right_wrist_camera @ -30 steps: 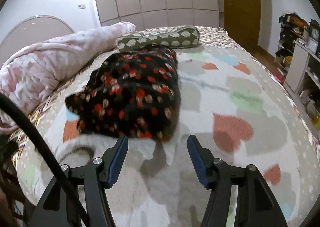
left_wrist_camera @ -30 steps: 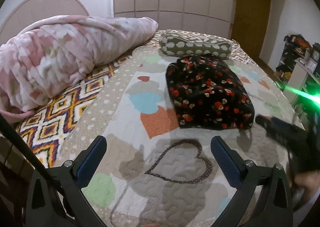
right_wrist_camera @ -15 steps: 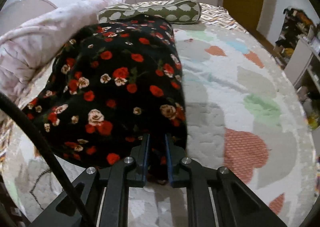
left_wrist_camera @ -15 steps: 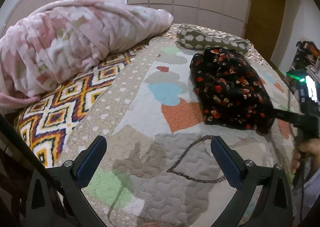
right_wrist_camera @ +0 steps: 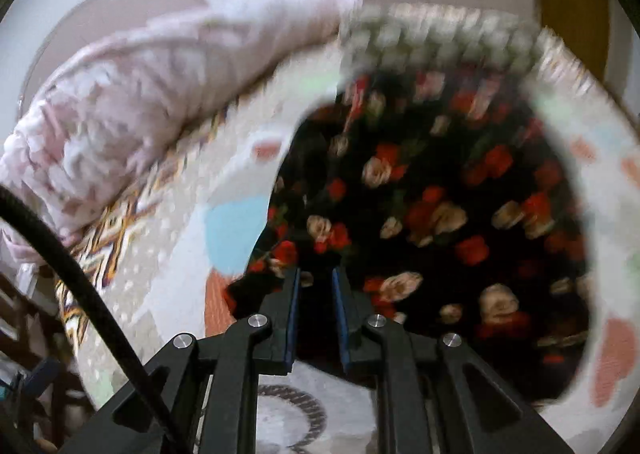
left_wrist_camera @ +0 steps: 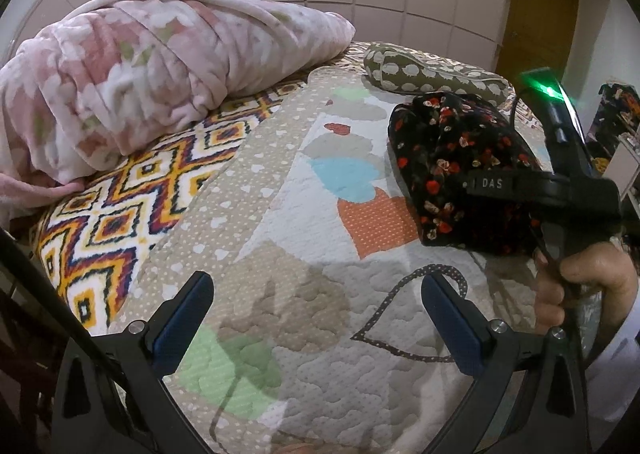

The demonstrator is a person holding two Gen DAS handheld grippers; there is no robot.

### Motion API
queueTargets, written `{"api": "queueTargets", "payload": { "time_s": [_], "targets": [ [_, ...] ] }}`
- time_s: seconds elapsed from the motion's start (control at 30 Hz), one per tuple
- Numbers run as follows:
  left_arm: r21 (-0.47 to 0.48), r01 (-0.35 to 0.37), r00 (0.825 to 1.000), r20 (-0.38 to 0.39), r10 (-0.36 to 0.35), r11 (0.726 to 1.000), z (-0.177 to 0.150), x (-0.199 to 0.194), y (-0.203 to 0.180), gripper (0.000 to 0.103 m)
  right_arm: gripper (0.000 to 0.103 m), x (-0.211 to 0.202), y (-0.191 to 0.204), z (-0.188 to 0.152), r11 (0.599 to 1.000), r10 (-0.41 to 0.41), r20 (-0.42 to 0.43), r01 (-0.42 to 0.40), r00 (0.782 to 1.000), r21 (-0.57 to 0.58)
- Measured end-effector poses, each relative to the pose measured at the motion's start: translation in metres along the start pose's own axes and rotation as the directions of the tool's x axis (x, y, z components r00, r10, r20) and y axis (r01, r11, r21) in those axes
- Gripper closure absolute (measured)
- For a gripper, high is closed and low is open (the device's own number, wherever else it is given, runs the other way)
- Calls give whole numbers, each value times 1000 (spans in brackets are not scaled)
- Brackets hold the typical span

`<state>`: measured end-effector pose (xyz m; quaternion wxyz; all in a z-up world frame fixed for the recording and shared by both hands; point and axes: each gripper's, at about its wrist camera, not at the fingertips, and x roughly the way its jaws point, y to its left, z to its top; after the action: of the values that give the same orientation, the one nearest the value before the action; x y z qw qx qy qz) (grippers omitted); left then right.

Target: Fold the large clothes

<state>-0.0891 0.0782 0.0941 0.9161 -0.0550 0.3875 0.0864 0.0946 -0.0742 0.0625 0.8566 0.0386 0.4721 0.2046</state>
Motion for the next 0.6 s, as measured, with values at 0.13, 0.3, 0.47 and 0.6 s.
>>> {"api": "queueTargets", "payload": {
  "time_s": [0.13,0.3,0.47,0.6],
  "targets": [
    [5,-2,1000,-6,2,1000,-1,-1,-2,0,84,-28,-5,-11,996,77,65,-80,995,40],
    [44,17,1000,9,-17,999,-7,-12,-21,0,63,-88,-15,-54,997,-78,151,74,985,30],
    [116,22,999,39,-27,993,-18,-29,-50,0,53,-125,-38,-98,964,-265,187,258,946,59],
    [169,26,995,91,-42,985,-29,-50,-69,0,43,-148,-49,-127,946,-319,208,300,925,119]
  ]
}}
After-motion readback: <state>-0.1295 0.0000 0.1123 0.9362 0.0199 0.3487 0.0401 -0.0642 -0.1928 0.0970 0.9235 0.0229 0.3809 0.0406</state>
